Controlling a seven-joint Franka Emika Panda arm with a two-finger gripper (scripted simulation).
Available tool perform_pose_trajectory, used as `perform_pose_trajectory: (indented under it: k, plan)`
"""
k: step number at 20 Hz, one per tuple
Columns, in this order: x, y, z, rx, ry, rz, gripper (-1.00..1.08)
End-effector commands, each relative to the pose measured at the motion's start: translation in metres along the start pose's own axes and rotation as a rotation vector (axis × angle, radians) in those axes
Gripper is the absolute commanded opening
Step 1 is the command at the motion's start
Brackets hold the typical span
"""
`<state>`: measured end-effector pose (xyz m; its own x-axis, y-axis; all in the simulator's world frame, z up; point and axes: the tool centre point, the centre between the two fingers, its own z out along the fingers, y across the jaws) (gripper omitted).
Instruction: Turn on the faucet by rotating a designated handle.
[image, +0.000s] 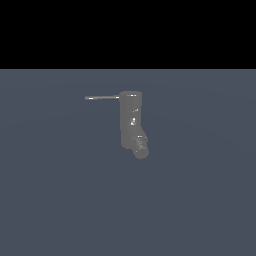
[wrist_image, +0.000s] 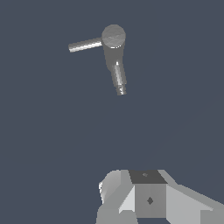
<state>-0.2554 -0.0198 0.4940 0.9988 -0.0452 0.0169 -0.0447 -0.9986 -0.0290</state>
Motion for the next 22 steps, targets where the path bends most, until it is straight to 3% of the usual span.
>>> perform_pose_trajectory:
  k: [1, 11, 22]
  plan:
    - [0.0, 0.0, 0.0, 0.0, 0.0, 0.0, -1.0]
    - [0.005, -0.012, 0.011, -0.001, 0.0, 0.05, -1.0]
    - [0.028, -0.052, 0.049, -0.004, 0.0, 0.222, -1.0]
